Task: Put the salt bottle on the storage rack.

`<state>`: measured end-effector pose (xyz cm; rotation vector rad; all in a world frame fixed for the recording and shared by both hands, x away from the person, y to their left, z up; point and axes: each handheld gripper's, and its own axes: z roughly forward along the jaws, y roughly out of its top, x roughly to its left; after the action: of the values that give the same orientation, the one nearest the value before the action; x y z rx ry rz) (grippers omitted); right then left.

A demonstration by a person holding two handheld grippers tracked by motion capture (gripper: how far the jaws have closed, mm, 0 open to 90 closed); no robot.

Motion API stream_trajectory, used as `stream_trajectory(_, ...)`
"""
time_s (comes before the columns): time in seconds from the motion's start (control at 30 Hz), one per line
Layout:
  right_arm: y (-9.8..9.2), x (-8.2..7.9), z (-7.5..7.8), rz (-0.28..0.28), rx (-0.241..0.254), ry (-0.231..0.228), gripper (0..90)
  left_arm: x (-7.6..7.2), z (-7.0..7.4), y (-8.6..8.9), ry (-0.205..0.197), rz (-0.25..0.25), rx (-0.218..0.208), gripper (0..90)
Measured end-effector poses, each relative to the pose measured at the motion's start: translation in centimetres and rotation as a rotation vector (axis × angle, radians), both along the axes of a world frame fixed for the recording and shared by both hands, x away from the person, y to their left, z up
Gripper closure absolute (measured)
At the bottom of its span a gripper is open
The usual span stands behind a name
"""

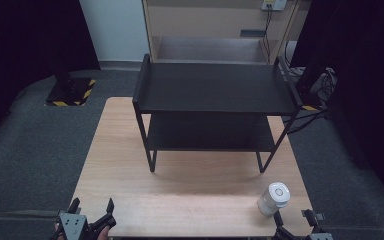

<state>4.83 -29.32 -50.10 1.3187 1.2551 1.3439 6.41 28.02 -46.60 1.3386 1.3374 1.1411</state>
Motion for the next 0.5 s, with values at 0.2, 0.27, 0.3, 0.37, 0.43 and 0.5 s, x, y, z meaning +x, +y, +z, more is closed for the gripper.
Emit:
stream_trajectory(0.2, 0.11, -0.33, 0.09, 0.002, -0.007, -0.001, 1.2, -0.24, -0.04, 0.1, -0.001, 0.0, -0.005, 0.2)
stream_trajectory(0.27, 0.14, -0.39, 0.1, 0.002, -0.009, -0.001, 1.1, -0.28, -0.05, 0.15, -0.002, -0.001, -0.006, 0.2)
stream_trajectory(0.3, 0.14, -0.39, 0.1, 0.002, -0.009, -0.001, 1.1, -0.28, -0.05, 0.15, -0.002, -0.001, -0.006, 0.3)
stream_trajectory(0.37, 0.21, -0.45, 0.08, 0.001, -0.007, 0.003, 1.2, -0.29, -0.05, 0.2, -0.002, -0.002, -0.007, 0.3)
stream_trajectory(0.43, 0.28, -0.45, 0.05, 0.001, -0.006, 0.005, 1.1, -0.28, -0.05, 0.24, -0.002, -0.002, -0.007, 0.3)
stream_trajectory(0.5, 0.33, -0.44, 0.01, 0.002, -0.006, 0.005, 1.2, -0.25, -0.03, 0.25, -0.002, -0.003, -0.006, 0.3)
